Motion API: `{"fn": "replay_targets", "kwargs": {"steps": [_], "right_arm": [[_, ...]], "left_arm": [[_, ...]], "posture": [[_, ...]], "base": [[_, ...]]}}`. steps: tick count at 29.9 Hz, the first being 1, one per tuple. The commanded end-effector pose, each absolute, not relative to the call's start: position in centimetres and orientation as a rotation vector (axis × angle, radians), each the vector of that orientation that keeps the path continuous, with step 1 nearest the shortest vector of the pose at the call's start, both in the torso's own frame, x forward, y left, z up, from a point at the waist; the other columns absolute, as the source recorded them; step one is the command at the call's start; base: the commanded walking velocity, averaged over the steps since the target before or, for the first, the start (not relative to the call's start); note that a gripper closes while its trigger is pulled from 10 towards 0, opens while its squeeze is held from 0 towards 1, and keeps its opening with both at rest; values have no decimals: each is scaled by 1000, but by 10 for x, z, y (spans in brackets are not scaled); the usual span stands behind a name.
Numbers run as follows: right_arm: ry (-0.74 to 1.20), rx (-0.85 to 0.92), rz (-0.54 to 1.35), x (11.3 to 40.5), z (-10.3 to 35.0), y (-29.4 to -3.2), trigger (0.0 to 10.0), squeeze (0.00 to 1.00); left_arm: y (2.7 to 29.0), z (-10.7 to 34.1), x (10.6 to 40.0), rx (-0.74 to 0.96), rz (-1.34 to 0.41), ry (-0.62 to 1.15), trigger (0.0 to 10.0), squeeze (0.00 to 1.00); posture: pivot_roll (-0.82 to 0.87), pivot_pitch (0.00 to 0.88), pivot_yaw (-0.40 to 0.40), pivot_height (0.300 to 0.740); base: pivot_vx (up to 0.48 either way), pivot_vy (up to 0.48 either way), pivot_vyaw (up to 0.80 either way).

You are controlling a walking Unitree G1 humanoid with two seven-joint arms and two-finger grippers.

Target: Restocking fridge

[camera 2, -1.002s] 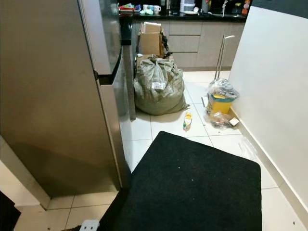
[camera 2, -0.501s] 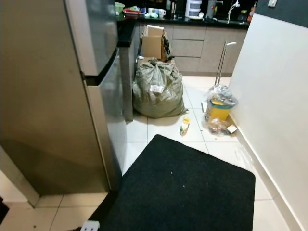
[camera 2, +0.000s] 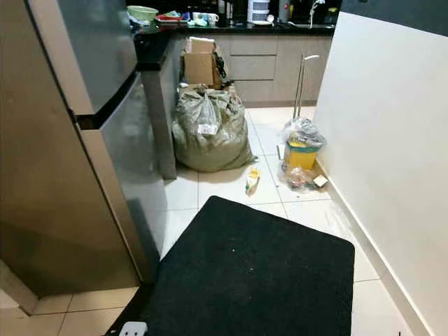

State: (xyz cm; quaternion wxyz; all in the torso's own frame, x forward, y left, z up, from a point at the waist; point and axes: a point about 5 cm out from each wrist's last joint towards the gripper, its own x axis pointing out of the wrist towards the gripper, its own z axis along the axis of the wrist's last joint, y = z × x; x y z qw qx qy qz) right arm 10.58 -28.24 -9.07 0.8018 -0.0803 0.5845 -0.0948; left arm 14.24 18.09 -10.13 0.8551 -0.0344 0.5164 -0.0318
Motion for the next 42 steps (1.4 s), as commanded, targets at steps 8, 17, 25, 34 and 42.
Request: {"fn": "replay_targets", "kwargs": {"steps": [8,17,25,34,42], "right_arm": [[1224,-155,-204,112,-89,-281,10000,0],[1220,-126,-197,112,-90,-279,10000,0],[1213,-111,-191,115,-90,-277,10000,0],[1216,-109,-184,115,-90,-277,10000,0],[1220,-109,-176,114,-90,-276,10000,0]], "left_arm": [[184,-100,145,-88,-62,1074,10000,0],[185,-100,145,-52,-85,1085,10000,0],[184,-100,146,-49,-92,1085,10000,0],[183,-100,146,-50,-94,1084,10000,0],[183,-100,146,-44,-99,1085,10000,0]], "posture": [[-22,0,-29,740],[-21,0,-27,740],[-21,0,-28,740],[-21,0,-28,740],[-22,0,-29,740]], "base": [[0,0,0],[255,0,0],[397,0,0],[409,0,0],[408,0,0]]}}
